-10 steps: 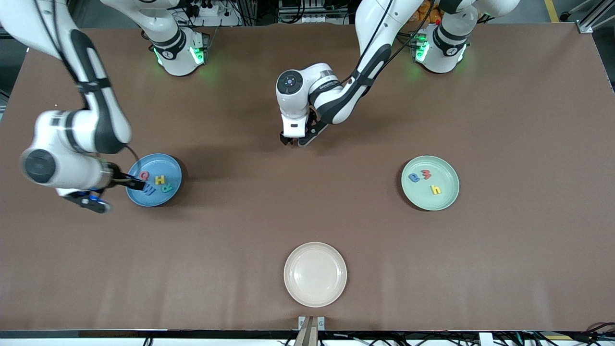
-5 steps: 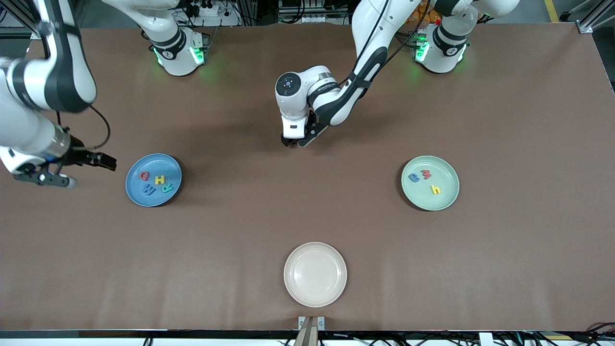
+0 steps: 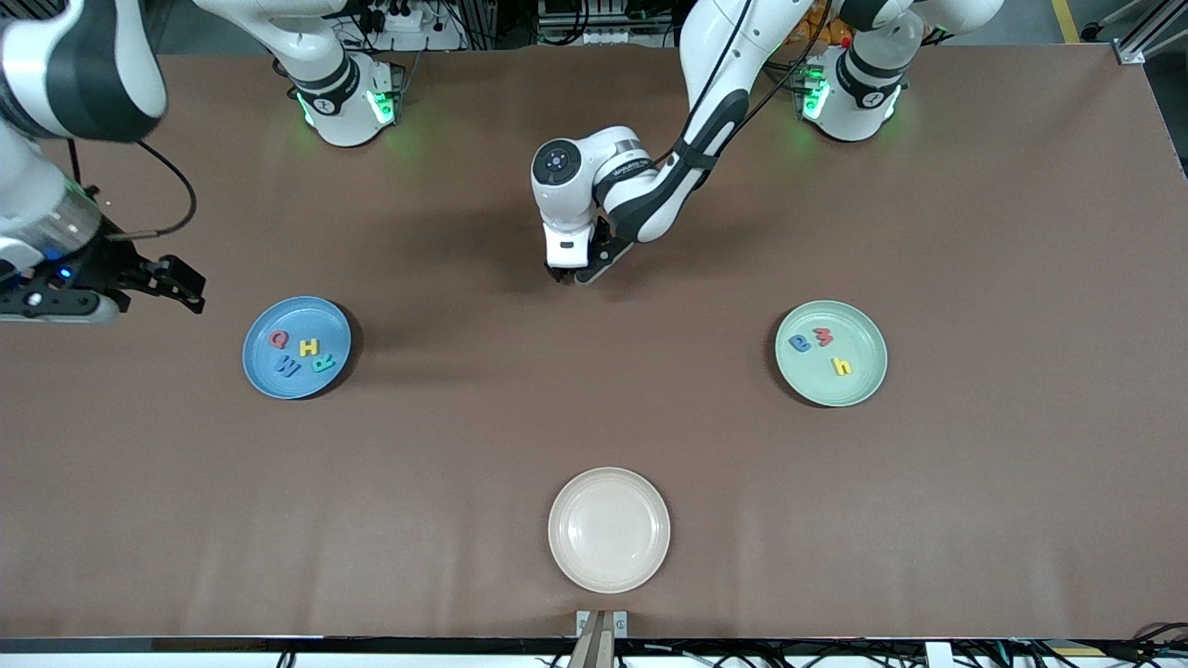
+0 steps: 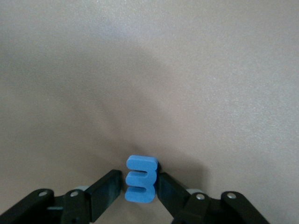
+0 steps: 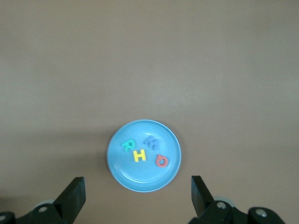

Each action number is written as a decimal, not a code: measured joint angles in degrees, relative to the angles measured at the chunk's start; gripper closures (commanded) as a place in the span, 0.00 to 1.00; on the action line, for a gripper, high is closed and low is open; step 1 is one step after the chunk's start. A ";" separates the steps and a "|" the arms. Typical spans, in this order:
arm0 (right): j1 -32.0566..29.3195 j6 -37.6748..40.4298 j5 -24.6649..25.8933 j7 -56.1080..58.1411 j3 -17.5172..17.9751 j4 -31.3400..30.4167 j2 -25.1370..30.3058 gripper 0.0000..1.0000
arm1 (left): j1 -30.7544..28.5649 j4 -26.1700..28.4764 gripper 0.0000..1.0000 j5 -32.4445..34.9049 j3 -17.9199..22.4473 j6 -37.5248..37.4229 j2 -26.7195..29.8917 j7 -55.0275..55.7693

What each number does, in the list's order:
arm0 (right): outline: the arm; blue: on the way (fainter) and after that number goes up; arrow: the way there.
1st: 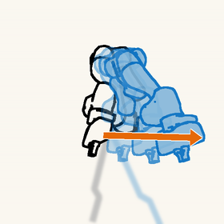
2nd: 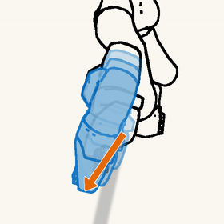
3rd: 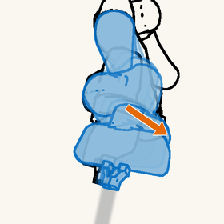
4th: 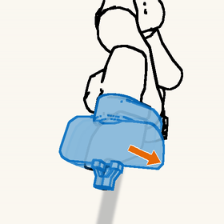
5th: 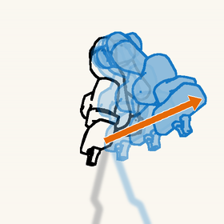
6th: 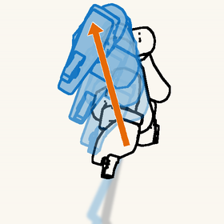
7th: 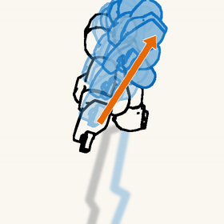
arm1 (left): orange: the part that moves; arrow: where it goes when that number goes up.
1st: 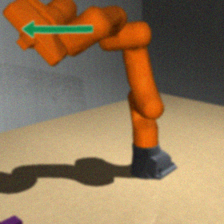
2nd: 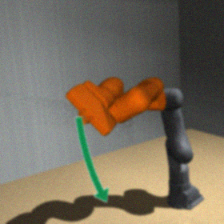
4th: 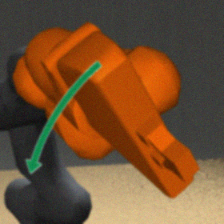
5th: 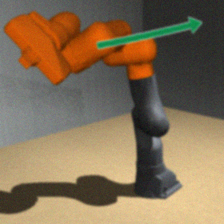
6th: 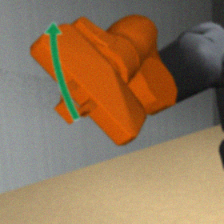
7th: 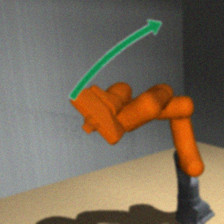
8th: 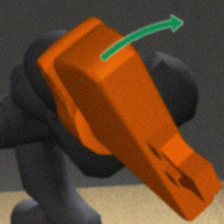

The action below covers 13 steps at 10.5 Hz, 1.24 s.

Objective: Sort uppercase to blue plate, lowercase to green plate
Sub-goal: 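Grasp the blue 3 with the left gripper while the right gripper withdraws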

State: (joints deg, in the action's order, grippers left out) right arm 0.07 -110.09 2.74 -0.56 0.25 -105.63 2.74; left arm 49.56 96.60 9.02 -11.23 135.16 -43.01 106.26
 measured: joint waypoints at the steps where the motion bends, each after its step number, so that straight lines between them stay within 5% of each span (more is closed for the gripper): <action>1: 0.50 2.50 -0.37 1.18 0.02 3.56 0.03 0.00 | -0.01 -0.01 0.71 0.00 0.01 -0.01 0.00 0.00; 6: 0.07 9.61 -4.90 7.29 -0.88 14.10 0.00 0.00 | -0.03 -0.09 0.76 0.03 0.11 0.00 0.01 -0.13; 13: -0.58 19.59 -5.32 4.42 -2.74 15.67 -0.02 0.00 | -1.71 -0.74 0.76 0.10 0.76 -0.69 0.95 -1.07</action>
State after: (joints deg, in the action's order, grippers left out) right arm -0.51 -90.50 -2.58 3.87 -2.50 -89.96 2.72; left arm 47.85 95.86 9.12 -10.47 134.47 -42.06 105.19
